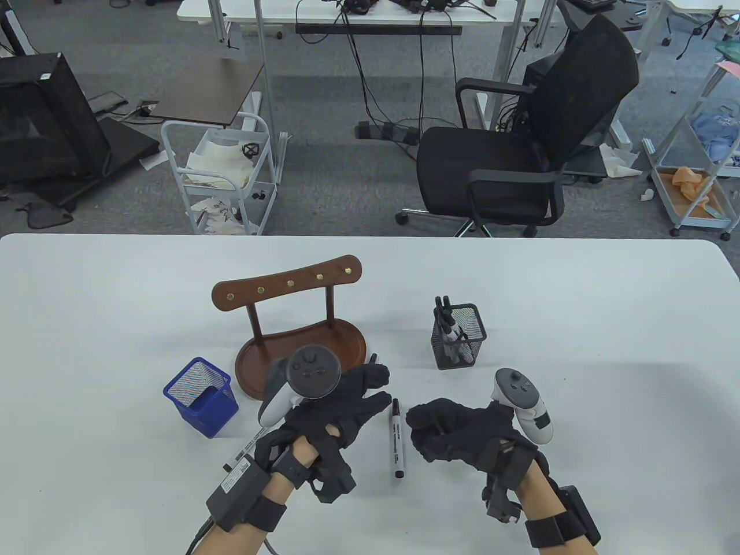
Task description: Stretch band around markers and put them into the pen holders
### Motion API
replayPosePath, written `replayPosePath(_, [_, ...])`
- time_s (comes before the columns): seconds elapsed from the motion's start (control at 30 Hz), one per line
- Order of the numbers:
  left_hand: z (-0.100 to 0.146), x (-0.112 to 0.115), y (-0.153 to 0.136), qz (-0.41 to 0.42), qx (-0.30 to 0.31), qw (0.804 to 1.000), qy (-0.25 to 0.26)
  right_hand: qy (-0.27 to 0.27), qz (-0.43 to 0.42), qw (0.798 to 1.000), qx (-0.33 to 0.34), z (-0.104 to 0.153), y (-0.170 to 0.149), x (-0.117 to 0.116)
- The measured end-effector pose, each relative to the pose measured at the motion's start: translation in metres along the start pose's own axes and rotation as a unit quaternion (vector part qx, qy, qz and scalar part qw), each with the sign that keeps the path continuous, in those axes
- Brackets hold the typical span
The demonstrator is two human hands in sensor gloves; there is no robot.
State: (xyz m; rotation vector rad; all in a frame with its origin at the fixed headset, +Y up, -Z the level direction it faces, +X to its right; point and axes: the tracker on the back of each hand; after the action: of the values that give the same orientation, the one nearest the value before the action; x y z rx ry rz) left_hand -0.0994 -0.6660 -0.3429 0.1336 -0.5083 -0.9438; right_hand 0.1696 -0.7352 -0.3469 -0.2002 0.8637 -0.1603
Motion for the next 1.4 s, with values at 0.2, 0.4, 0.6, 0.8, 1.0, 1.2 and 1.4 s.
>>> replayPosePath(0.2, [0.015, -0.008, -0.013, -0.027, -0.027, 0.999, 0.007, -0.001, 0.010, 1.000, -0.007, 0.001, -0.001, 0.000])
replayPosePath(0.4, [0.034, -0.021, -0.029, -0.045, -0.059, 0.997, 0.011, -0.006, 0.014, 1.000, -0.010, 0.003, -0.001, 0.001])
replayPosePath(0.6, [0.048, -0.031, -0.041, -0.059, -0.092, 0.994, 0.012, -0.017, 0.018, 1.000, -0.010, 0.006, 0.001, 0.003])
replayPosePath(0.8, [0.057, -0.034, -0.055, -0.081, -0.128, 0.988, 0.005, -0.024, 0.018, 1.000, -0.005, 0.010, 0.003, 0.007])
replayPosePath(1.0, [0.059, -0.027, -0.068, -0.126, -0.167, 0.978, -0.021, -0.023, 0.018, 1.000, -0.004, 0.012, 0.004, 0.008])
replayPosePath(1.2, [0.058, -0.019, -0.084, -0.152, -0.194, 0.969, -0.034, -0.020, 0.021, 1.000, -0.003, 0.012, 0.004, 0.009])
replayPosePath(1.4, [0.057, -0.009, -0.095, -0.177, -0.225, 0.957, -0.041, -0.017, 0.022, 1.000, -0.003, 0.012, 0.004, 0.009])
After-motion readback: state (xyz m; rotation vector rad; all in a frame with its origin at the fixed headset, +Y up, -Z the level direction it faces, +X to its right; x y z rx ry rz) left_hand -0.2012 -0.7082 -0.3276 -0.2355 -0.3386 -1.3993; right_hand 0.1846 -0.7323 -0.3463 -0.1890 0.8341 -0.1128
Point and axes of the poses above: the tracker on the back of each hand, its own y axis roughly to the thumb side, its own z axis roughly from the fingertips to the wrist, x = y × z, and after that the axes turned 14 degrees about -z, right-handed
